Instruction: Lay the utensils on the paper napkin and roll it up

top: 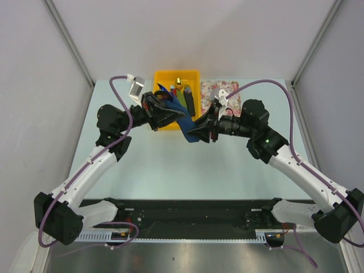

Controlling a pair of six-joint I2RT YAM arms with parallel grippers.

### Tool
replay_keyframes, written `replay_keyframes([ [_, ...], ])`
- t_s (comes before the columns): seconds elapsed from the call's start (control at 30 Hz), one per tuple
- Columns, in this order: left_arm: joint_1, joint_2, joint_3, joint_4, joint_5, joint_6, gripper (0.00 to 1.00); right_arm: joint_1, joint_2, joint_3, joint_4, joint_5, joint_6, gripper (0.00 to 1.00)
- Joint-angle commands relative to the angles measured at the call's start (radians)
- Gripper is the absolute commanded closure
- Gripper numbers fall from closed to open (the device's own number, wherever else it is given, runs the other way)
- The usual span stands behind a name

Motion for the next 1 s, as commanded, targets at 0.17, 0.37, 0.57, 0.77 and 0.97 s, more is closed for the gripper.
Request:
replay_keyframes([
  [0.17, -0.013, -0.001, 0.059, 0.085, -0.03, -0.044, 1.0, 0.047, 0.011, 0.012, 0.031, -0.036, -0.016, 0.67],
  [0.37, -0.023, 0.005, 0.068, 0.08, -0.032, -0.038, 1.0, 0.06, 0.029, 0.018, 0.031, -0.043, -0.016, 0.69],
  [0.57, -0.031, -0.001, 0.068, 0.047, -0.039, -0.02, 1.0, 0.061, 0.045, 0.035, 0.048, -0.033, 0.012, 1.0],
  [0.77, -0.006, -0.031, 0.047, -0.094, -0.079, 0.02, 0.52, 0.022, 0.06, 0.067, 0.106, -0.041, 0.131, 1.0],
  [0.97, 0.067, -0.047, -0.005, -0.142, -0.099, -0.014, 0.25, -0.054, 0.094, 0.074, 0.238, -0.076, 0.363, 1.0],
])
